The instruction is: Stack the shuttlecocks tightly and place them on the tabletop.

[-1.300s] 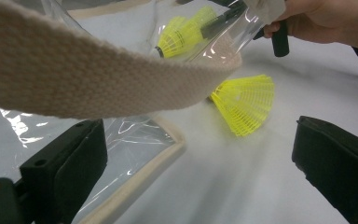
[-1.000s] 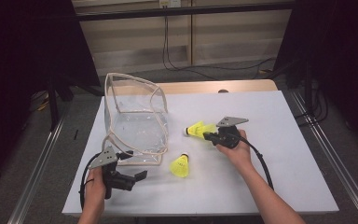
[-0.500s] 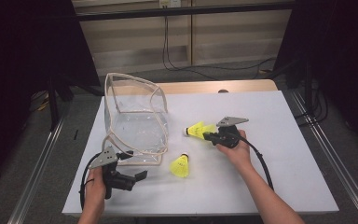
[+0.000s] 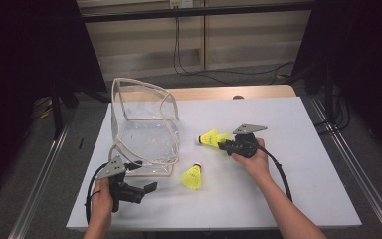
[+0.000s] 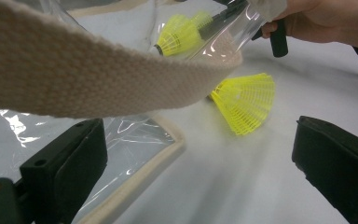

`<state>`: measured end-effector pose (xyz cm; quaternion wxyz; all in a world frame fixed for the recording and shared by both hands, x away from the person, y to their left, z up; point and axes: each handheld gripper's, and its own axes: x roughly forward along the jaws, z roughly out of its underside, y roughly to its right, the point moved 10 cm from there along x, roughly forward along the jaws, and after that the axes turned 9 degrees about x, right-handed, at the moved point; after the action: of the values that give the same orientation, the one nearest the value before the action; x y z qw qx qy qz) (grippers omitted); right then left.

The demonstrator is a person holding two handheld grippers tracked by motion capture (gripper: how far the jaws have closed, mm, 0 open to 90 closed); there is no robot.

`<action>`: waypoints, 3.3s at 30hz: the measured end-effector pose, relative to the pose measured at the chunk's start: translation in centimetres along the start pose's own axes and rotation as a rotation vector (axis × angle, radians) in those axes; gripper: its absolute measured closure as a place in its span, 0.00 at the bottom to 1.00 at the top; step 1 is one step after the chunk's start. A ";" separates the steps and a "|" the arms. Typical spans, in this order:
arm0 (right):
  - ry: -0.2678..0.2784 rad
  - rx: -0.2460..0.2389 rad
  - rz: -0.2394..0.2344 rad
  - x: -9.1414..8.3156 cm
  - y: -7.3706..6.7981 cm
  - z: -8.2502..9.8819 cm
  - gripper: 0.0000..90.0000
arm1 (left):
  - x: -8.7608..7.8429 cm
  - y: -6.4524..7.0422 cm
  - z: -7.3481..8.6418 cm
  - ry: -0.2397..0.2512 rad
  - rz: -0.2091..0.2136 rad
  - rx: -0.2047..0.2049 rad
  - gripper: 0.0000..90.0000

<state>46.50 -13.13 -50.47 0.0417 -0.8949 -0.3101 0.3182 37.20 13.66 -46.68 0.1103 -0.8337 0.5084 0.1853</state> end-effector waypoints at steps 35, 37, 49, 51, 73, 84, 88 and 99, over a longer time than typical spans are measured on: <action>0.037 -0.010 -0.047 -1.5 -0.4 0.1 1.00 | 0.0 0.0 -0.1 -0.002 -0.004 0.006 0.04; 0.039 -0.014 -0.047 -1.5 -0.4 0.0 1.00 | 0.1 0.1 -0.1 -0.002 0.001 0.007 0.04; 0.061 -0.009 -0.057 -1.3 -0.5 -0.6 1.00 | 0.0 0.0 -0.1 -0.002 -0.002 0.006 0.04; 0.062 -0.008 -0.059 -1.1 -0.6 -0.7 1.00 | 0.0 0.0 -0.1 -0.001 -0.002 0.007 0.04; 0.021 0.029 -0.037 -0.4 0.1 0.1 0.99 | 0.1 0.0 -0.1 0.001 0.003 0.006 0.04; 0.018 0.030 -0.014 -0.2 0.3 0.2 0.90 | 0.1 0.0 -0.1 0.003 0.002 0.002 0.04; 0.026 0.029 -0.009 -0.4 0.3 0.1 0.85 | 0.1 0.0 -0.1 0.002 0.002 0.003 0.04; 0.049 0.039 0.017 -1.7 0.7 0.1 0.71 | 0.0 0.0 -0.1 0.001 0.001 0.004 0.04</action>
<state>45.79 -14.71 -49.77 0.0643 -0.9041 -0.2952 0.3023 37.22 13.60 -46.59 0.1117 -0.8333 0.5092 0.1836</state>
